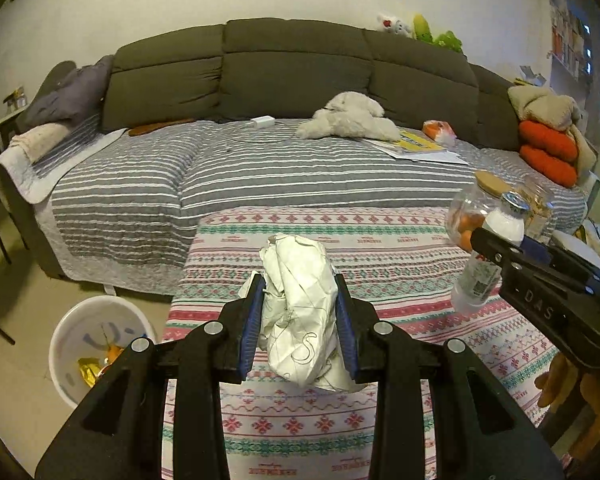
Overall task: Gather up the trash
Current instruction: 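Lift the paper and white bottle and carry both toward the bin, then open the left tool over the bin to drop the crumpled paper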
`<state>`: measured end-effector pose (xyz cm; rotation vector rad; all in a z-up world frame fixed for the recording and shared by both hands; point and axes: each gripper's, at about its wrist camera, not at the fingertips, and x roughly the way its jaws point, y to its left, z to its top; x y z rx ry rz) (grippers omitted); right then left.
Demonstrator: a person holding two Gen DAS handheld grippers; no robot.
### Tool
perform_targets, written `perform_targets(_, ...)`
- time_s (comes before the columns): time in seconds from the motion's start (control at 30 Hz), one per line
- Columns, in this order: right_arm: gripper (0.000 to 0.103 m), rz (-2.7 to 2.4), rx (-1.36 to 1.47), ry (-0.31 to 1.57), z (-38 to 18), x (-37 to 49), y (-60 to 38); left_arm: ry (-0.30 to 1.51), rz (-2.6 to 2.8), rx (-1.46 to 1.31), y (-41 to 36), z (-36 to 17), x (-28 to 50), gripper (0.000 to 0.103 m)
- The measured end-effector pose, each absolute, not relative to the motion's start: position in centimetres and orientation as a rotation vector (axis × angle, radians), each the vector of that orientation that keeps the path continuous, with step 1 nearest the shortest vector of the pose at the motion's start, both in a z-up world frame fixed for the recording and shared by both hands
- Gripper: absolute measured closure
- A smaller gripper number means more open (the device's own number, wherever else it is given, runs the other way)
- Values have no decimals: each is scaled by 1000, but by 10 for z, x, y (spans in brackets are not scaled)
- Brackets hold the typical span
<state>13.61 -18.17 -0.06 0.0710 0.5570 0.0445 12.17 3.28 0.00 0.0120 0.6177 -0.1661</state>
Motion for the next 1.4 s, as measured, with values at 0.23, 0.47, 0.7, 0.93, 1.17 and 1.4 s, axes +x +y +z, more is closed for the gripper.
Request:
perform_targets(0.23, 63, 83, 61, 562, -2, 138, -158, 621, -119, -22, 62, 3, 124, 71)
perform_targets(0.47, 63, 127, 73, 570, -2, 143, -130, 640, -65, -68, 100, 4, 125, 71)
perform_targets(0.7, 63, 183, 57, 576, -6, 145, -96, 666, 1, -99, 143, 1, 129, 71)
perform_targets(0.93, 63, 231, 23, 583, -8, 143, -68, 679, 101, -131, 188, -3, 139, 67)
perform_targets(1.17, 63, 300, -11, 593, -10, 142, -30, 721, 177, -228, 235, -8, 148, 41)
perform_targets(1.4, 63, 390, -10, 594, -14, 146, 25, 690, 232, -295, 264, 8, 133, 26)
